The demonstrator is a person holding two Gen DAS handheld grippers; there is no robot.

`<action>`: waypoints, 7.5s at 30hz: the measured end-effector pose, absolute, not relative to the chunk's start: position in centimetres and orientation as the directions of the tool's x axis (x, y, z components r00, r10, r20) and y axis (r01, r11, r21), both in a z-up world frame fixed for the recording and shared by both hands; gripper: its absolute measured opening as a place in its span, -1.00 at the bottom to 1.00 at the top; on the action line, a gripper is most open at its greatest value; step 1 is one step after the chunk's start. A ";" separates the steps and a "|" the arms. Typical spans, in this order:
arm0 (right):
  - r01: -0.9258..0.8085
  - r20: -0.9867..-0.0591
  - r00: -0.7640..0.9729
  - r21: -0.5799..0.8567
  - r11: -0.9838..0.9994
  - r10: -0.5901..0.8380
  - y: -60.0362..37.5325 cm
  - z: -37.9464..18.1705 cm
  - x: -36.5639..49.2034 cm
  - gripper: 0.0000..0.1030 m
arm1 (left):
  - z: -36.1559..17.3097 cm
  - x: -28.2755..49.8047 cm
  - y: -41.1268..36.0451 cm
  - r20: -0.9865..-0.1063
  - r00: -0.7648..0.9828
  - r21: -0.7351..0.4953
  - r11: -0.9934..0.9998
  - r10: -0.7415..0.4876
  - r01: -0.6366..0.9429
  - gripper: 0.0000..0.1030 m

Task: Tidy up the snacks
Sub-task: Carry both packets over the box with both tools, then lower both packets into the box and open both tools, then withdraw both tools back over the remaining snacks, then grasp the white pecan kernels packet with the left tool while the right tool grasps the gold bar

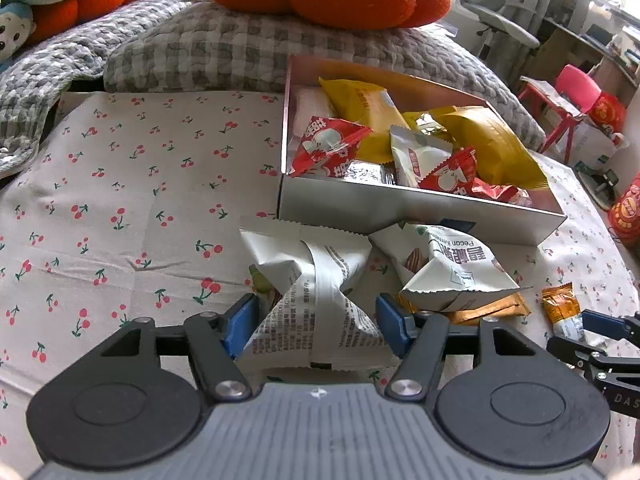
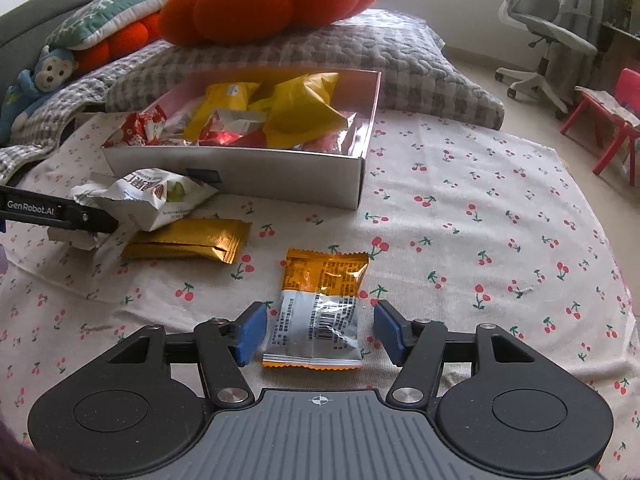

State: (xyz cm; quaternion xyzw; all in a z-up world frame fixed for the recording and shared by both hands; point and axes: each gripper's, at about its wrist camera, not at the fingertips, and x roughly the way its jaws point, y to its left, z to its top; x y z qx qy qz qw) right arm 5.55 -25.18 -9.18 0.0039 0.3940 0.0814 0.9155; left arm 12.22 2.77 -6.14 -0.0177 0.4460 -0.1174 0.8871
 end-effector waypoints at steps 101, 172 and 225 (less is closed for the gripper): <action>-0.084 -0.623 0.736 0.305 0.949 0.265 -26.4 -0.6 16.3 0.53 | -0.1 15.8 -2.6 -0.561 0.688 -0.252 0.886 -0.462 0.390 0.82; -0.465 -0.692 0.633 0.020 0.885 0.348 -20.5 -9.6 8.4 0.84 | -5.2 9.0 1.6 -0.692 0.676 -0.099 0.960 -0.255 0.261 -0.23; -0.572 -0.691 0.631 -0.108 0.813 0.352 -13.9 -8.7 7.8 -0.42 | -6.1 8.3 2.9 -0.743 0.619 -0.085 0.953 -0.254 0.289 -0.02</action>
